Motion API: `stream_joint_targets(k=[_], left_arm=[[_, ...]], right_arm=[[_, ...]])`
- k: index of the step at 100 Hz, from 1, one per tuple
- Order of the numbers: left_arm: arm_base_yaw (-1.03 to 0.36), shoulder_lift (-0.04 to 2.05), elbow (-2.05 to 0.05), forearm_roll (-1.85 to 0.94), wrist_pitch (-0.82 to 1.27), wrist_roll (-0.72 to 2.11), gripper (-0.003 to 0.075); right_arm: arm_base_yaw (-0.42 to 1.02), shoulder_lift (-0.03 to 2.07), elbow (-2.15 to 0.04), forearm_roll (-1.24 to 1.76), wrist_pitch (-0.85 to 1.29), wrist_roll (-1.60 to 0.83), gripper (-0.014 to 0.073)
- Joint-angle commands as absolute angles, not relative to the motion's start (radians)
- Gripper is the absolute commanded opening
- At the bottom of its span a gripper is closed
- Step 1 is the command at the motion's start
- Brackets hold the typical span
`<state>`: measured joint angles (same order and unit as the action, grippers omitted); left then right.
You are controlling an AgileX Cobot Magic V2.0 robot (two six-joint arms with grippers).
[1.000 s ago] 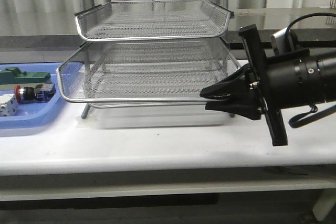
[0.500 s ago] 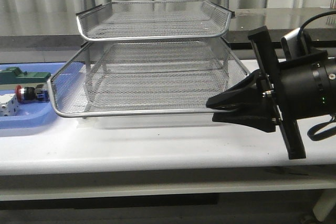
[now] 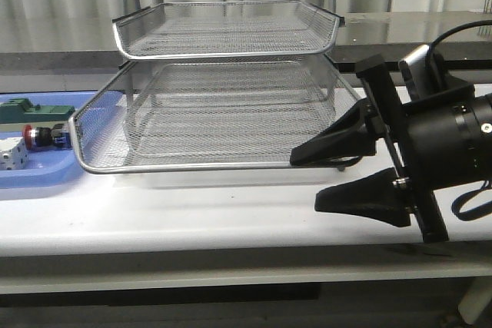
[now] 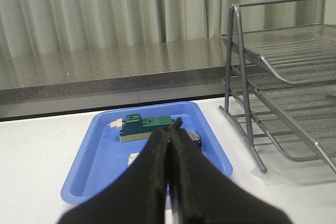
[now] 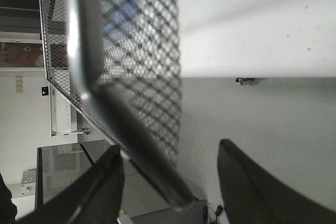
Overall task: Place button on rack with both arms
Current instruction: 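Pull the middle mesh tray outward toward the robot with the right gripper, then release the tray and withdraw the right gripper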
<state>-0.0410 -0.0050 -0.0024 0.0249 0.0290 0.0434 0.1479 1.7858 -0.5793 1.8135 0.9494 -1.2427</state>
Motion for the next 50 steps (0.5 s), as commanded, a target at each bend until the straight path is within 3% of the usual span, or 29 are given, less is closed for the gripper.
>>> stream_joint_targets(k=[1, 50], left_arm=[[-0.041, -0.036, 0.053, 0.018, -0.06, 0.033, -0.0021], [-0.041, -0.036, 0.053, 0.018, -0.06, 0.033, -0.0021]], right_arm=[[0.148, 1.73, -0.591, 1.936, 1.044, -1.263, 0.0426], [0.148, 1.534, -0.589, 1.832, 0.97, -1.139, 0.0426]])
